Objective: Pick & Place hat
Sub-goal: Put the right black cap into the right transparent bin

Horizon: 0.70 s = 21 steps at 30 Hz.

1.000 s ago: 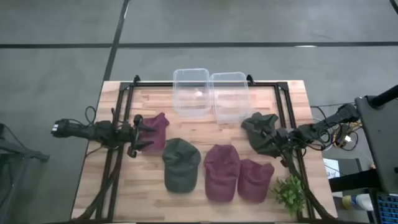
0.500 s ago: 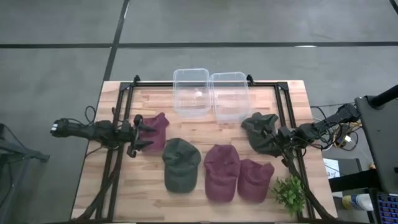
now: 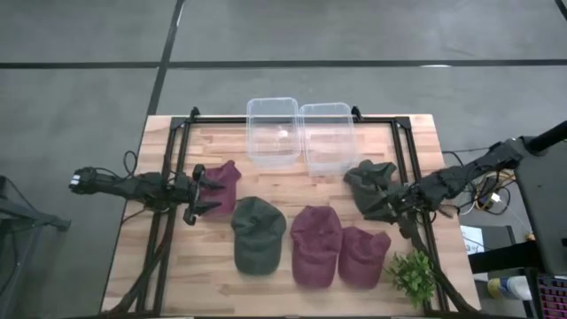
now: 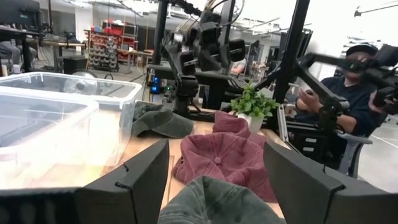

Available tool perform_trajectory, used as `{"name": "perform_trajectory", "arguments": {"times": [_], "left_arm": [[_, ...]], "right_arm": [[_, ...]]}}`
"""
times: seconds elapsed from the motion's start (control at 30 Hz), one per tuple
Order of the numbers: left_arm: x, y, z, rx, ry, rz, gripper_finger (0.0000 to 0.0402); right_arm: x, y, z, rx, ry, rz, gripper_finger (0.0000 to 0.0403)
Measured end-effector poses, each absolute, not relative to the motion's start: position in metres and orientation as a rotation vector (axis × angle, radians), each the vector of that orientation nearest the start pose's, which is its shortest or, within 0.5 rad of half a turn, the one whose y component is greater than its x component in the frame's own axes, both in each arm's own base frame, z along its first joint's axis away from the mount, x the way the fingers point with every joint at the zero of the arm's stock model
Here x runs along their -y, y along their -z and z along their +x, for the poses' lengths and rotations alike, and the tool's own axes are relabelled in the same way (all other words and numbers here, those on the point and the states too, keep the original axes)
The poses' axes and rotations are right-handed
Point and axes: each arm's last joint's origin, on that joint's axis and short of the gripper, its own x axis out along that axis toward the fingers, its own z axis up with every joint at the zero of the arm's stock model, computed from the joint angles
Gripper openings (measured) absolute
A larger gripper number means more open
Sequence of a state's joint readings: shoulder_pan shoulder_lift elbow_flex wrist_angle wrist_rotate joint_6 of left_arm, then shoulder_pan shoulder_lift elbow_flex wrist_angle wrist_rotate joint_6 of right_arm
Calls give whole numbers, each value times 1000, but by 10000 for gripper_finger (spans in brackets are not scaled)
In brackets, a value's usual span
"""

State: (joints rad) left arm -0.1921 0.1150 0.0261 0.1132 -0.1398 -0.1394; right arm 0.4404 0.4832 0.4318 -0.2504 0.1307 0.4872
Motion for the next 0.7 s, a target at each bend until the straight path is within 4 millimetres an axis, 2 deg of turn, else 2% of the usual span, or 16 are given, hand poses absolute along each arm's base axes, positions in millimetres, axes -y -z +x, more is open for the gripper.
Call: {"name": "perform_trajectory", "arguments": {"times": [0.13,0.3,0.47,0.7], "left_arm": [[16,-173,102,6,53,-141,255],[16,-171,102,-16,51,-137,255],[16,-170,102,-20,51,-136,255],[16,-171,102,-19,51,-136,255]], "right_arm": [[-50,-258,115,-665,-113,390,84],[-49,-270,113,-941,28,368,84],[-51,-274,117,-1053,74,314,84],[-56,-263,128,-1126,107,284,84]]}}
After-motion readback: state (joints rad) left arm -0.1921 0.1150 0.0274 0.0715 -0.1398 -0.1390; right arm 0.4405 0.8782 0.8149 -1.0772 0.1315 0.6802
